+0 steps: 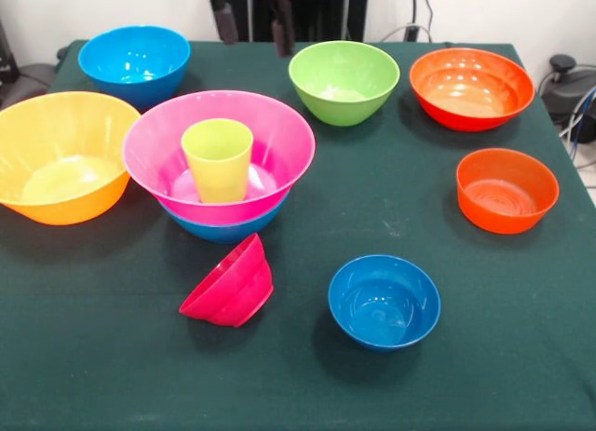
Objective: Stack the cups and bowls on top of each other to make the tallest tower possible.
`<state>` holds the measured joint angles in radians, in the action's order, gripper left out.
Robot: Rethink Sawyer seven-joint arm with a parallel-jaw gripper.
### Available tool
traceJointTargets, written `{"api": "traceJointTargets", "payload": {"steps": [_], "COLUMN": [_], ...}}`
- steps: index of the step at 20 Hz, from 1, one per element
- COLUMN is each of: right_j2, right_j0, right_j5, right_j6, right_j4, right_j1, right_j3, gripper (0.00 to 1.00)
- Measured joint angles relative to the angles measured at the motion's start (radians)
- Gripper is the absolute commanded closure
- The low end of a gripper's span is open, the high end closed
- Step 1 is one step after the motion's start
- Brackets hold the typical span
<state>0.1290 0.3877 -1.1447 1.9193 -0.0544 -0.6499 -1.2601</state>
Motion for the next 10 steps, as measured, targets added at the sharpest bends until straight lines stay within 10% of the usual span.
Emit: {"api": "traceJointTargets", "payload": {"steps": [10], "right_j2": [0.001], "right_j0": [-0.045], "right_j5": [0.079], "right_j6": [0.000], "right_j4": [0.056], "right_j1": [0.039], "right_j3": [0.000], "gripper": [0.00]}}
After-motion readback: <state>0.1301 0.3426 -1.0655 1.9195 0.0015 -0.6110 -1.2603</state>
